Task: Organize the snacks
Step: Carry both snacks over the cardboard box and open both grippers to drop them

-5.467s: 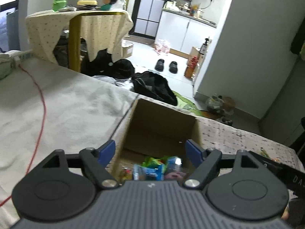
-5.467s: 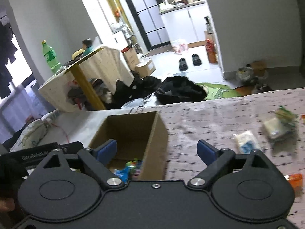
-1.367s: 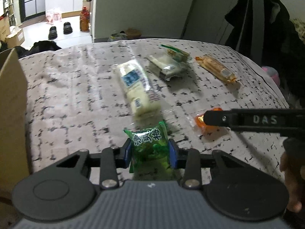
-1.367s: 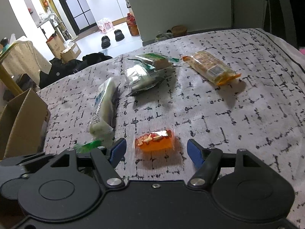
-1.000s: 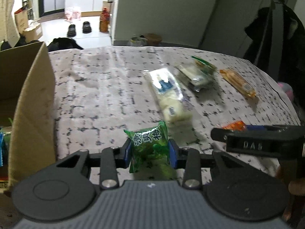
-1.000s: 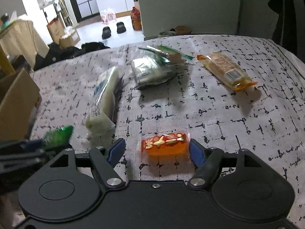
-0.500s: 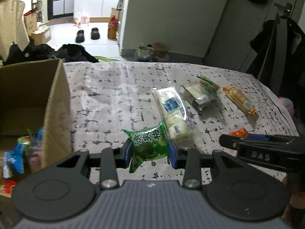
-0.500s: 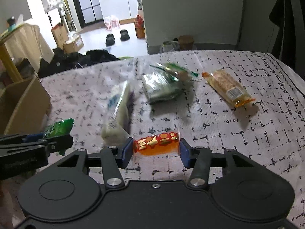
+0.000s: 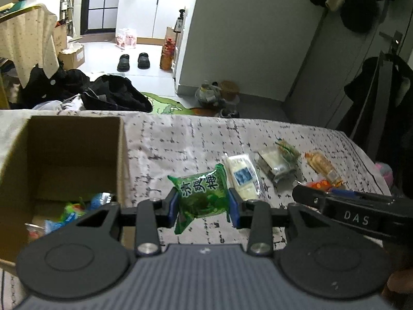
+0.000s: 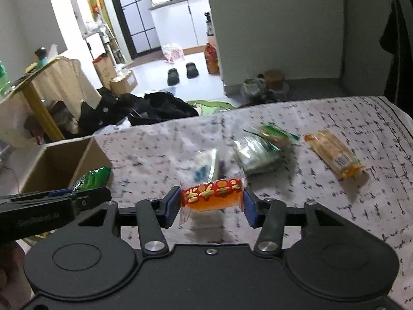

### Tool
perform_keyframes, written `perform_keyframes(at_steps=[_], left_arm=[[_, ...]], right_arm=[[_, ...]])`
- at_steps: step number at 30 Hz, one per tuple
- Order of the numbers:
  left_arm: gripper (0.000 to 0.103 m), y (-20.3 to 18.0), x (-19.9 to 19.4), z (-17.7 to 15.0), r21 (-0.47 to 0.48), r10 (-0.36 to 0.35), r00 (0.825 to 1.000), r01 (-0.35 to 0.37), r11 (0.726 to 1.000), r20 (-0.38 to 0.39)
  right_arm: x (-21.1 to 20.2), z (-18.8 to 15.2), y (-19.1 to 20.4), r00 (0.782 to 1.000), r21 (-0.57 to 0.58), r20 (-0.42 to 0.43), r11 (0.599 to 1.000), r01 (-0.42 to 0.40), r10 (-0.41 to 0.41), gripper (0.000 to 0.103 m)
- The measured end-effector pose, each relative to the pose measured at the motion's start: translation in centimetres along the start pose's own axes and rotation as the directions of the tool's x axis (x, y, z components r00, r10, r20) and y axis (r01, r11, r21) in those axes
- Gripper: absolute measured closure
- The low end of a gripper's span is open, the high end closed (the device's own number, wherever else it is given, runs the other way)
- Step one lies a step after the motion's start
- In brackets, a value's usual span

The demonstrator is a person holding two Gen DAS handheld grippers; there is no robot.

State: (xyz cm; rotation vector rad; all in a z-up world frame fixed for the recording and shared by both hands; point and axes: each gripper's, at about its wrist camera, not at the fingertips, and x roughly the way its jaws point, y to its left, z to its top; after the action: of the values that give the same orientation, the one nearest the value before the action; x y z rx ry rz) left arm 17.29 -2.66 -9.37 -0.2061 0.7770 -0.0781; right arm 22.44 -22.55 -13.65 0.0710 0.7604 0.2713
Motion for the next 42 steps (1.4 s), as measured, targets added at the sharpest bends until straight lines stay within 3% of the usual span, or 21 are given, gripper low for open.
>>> perform_keyframes(at_steps=[17,33,42], left_arm=[[0.065,4.3,-4.8,1.5,-0.063,0.029,0.996,-0.024,0.998,0.086],[0.065,11.8,-5.6,0.7,-0.174,0.152,0.986,-0.139,0.975,0.063],[0.064,13.1,-5.6,-0.5,-0.201,0.192,0.980,-0.177,0.963,0.058]], right_arm=[[-0.9,0.8,5.4,0.995,-0.056,0.046,0.994,-0.089,0.092,0.054],[0.2,0.0,11.9,0.977,-0.146,0.009,0.966,-0.212,0.215,0.053],[0.9,-0.8,15.2,0.962,-0.195,-0.025,0.942,-0.272,0.272,0.053]])
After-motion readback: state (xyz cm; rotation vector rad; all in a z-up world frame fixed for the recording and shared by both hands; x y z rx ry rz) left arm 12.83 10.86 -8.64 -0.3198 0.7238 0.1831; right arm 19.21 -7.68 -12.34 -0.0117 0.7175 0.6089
